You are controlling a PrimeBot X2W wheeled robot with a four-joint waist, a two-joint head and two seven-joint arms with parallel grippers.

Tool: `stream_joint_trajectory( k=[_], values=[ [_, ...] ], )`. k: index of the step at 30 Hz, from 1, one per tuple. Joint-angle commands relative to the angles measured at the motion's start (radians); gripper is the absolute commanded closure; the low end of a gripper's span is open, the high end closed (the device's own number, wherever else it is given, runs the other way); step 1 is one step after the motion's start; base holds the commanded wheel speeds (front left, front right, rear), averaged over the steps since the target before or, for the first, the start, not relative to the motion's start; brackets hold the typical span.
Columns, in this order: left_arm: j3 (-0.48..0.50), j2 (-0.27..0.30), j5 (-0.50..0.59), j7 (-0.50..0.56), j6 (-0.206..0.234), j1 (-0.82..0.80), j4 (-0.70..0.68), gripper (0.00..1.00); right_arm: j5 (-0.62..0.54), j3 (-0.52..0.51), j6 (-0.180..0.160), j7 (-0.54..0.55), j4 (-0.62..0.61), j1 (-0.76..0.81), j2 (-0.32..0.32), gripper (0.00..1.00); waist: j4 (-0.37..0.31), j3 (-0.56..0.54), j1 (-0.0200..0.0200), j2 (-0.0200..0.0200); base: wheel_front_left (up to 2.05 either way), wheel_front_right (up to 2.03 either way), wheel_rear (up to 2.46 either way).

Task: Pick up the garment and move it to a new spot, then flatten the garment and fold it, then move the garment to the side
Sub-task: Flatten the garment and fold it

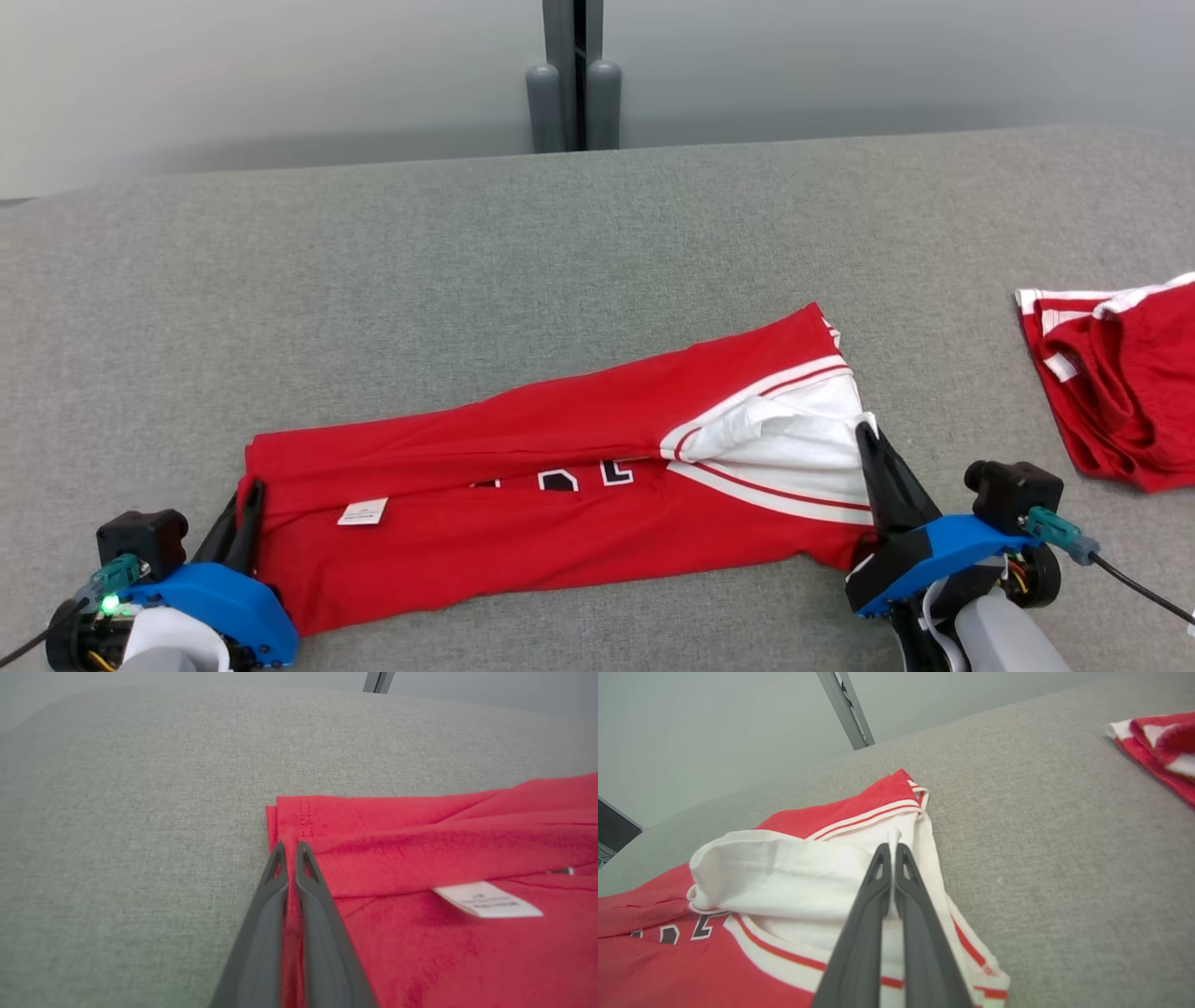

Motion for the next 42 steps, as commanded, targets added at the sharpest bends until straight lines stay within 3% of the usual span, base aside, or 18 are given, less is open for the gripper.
stream_joint_trajectory(
  k=[1,2,3,4,11,20,23,24,25,26,27,30,33,37,42],
  values=[
    [0.02,-0.002,0.009,-0.002,0.004,0.016,-0.005,0.81,0.008,-0.006,0.0,-0.004,0.003,0.011,-0.005,0.82,0.004,-0.003,-0.0001,0.0001,0.0,0.0,0.0],
    [0.036,-0.008,0.018,-0.002,0.008,0.025,-0.014,0.53,0.008,-0.013,0.0,-0.004,0.005,0.007,-0.005,0.28,0.007,-0.007,-0.0001,0.0001,0.0,0.0,0.0],
    [0.054,-0.016,0.029,-0.002,0.014,0.038,-0.024,0.04,0.0,-0.018,0.0,-0.004,0.003,0.003,-0.005,0.0,0.009,-0.01,-0.0001,0.0001,0.0,0.0,0.0],
    [0.07,-0.027,0.042,-0.002,0.019,0.052,-0.036,0.0,-0.008,-0.025,0.0,-0.004,-0.002,0.0,-0.005,0.0,0.012,-0.012,-0.0001,0.0001,0.0,0.0,0.0],
    [0.171,-0.108,0.125,-0.002,0.036,0.135,-0.115,0.0,-0.063,-0.087,0.0,-0.003,0.043,-0.018,-0.004,0.0,0.059,-0.026,-0.0001,0.0001,0.0,0.0,0.0],
    [0.228,-0.174,0.203,-0.002,0.012,0.152,-0.147,0.0,-0.186,-0.179,0.0,0.018,0.28,-0.128,-0.004,0.0,0.116,-0.008,-0.0001,0.0001,0.0,0.0,0.0],
    [0.241,-0.184,0.219,-0.002,0.007,0.145,-0.149,0.0,-0.165,-0.147,0.0,0.048,0.363,-0.152,-0.001,0.0,0.127,-0.006,-0.0001,0.0001,0.0,0.0,0.0],
    [0.247,-0.19,0.227,-0.002,0.005,0.142,-0.148,0.0,-0.112,-0.095,0.002,0.07,0.407,-0.155,0.006,0.0,0.131,-0.006,-0.0001,0.0001,0.0,0.0,0.0],
    [0.255,-0.193,0.233,-0.002,0.002,0.141,-0.149,0.0,-0.038,-0.015,0.004,0.083,0.416,-0.154,0.014,0.41,0.132,-0.006,-0.0001,0.0001,0.0,0.0,0.0],
    [0.26,-0.194,0.237,-0.002,0.001,0.143,-0.15,0.0,0.005,0.031,0.006,0.095,0.413,-0.146,0.017,0.65,0.131,-0.008,-0.0001,0.0001,0.0,0.0,0.0],
    [0.262,-0.196,0.238,-0.002,0.0,0.145,-0.151,0.0,0.049,0.068,0.006,0.097,0.402,-0.137,0.017,1.0,0.128,-0.01,-0.0001,0.0001,0.0,0.0,0.0],
    [0.264,-0.204,0.248,-0.002,-0.001,0.154,-0.154,0.0,0.122,0.135,0.004,0.071,0.384,-0.133,0.008,1.0,0.114,-0.016,-0.0001,0.0001,0.0,0.0,0.0],
    [0.25,-0.209,0.251,-0.002,0.0,0.16,-0.161,0.0,0.131,0.118,0.0,0.027,0.404,-0.16,-0.001,1.0,0.097,-0.023,-0.0001,0.0001,0.0,0.0,0.0],
    [0.227,-0.212,0.249,-0.002,0.002,0.17,-0.171,0.0,0.066,0.017,-0.001,-0.002,0.431,-0.202,-0.011,1.0,0.065,-0.036,-0.0001,0.0001,0.0,0.0,0.0],
    [0.218,-0.216,0.247,-0.002,0.001,0.18,-0.18,0.0,-0.061,-0.153,0.0,-0.004,0.293,-0.163,-0.014,1.0,0.012,-0.049,-0.0001,0.0001,0.0,0.0,0.0]
  ],
)
